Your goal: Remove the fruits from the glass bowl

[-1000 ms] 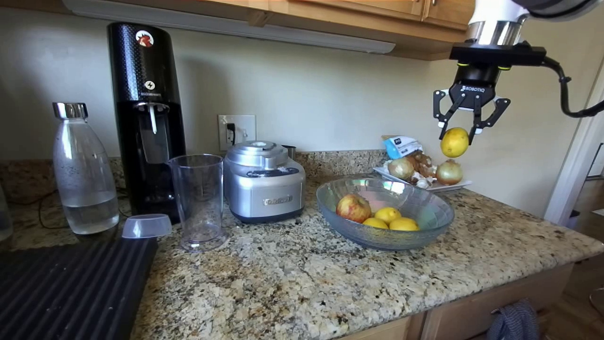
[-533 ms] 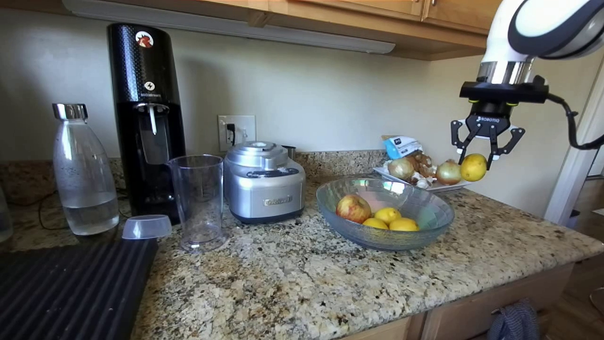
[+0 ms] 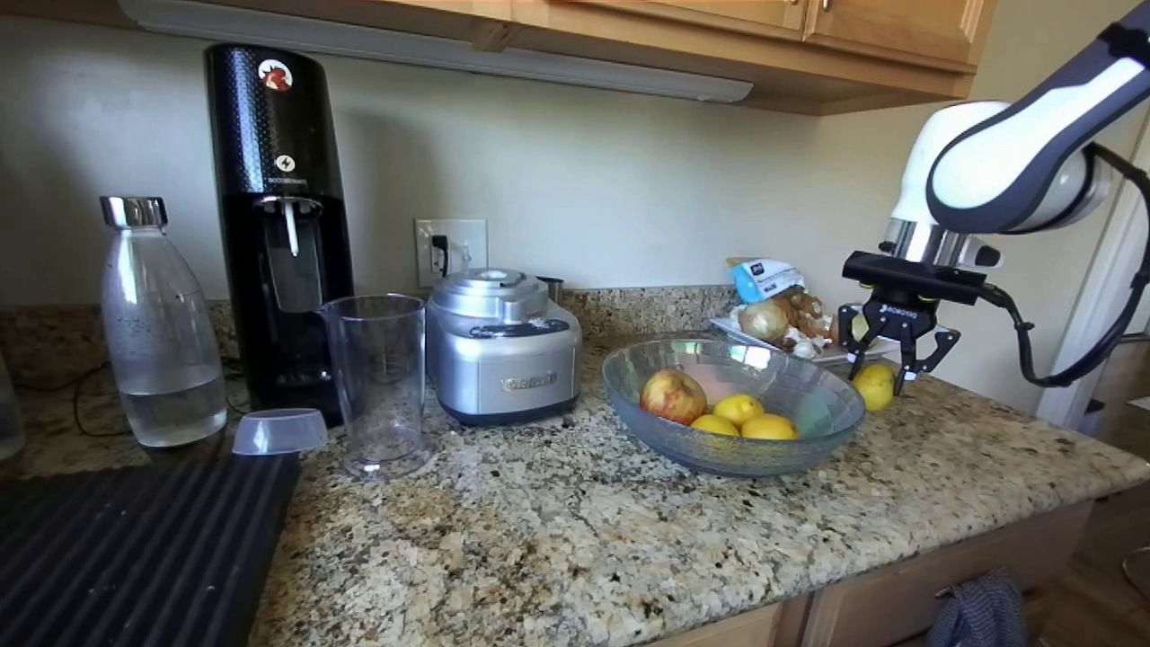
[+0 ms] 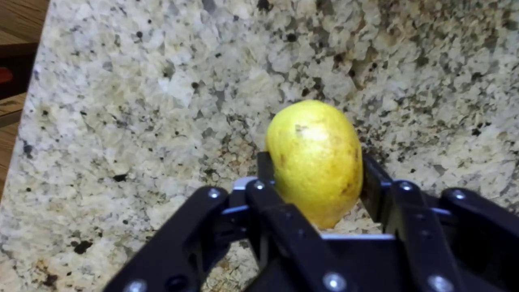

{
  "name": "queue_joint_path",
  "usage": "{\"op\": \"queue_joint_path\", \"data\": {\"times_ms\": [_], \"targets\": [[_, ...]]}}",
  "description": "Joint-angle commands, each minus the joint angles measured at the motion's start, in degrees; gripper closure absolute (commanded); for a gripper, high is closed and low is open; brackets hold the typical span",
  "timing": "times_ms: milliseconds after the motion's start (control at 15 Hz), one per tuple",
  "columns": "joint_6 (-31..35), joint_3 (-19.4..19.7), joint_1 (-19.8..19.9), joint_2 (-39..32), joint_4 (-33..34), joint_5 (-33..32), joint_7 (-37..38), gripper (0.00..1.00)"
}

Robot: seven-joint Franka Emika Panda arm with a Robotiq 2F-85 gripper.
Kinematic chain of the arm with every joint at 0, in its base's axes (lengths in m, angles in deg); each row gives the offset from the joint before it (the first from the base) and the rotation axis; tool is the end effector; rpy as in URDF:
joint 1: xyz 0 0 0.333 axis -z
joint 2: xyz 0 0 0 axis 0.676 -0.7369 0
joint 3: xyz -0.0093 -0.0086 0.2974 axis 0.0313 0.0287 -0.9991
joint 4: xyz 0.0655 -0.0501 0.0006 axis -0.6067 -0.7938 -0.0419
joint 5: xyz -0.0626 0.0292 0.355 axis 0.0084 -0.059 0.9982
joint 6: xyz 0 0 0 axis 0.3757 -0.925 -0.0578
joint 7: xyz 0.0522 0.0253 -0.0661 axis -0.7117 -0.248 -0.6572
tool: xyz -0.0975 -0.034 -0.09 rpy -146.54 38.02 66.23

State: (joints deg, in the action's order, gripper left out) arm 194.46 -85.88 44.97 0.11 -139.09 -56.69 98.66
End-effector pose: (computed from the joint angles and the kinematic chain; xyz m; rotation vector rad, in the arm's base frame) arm 0.4605 0.0284 0.2921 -2.5633 1.6806 -0.0949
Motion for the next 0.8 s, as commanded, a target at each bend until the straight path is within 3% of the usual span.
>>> {"op": "queue_joint_path", "data": {"times_ms": [0, 200, 267, 333, 533, 733], "targets": [[5.8, 1.8, -1.2, -4.0, -0.1, -1.2, 2.4, 0.72], [6.4, 2.5, -2.3, -5.2, -0.1, -0.9, 1.6, 0.72], [4.5, 2.1, -2.7, -3.5, -0.3, 0.5, -0.1, 0.22], [3.6, 1.9, -3.0, -2.5, -0.4, 1.0, -1.0, 0.20], [-1.3, 0.7, -4.7, 1.8, -0.5, 4.0, -5.2, 0.03], [-5.9, -0.1, -5.9, 6.1, 0.0, 2.1, -5.2, 0.00]]}}
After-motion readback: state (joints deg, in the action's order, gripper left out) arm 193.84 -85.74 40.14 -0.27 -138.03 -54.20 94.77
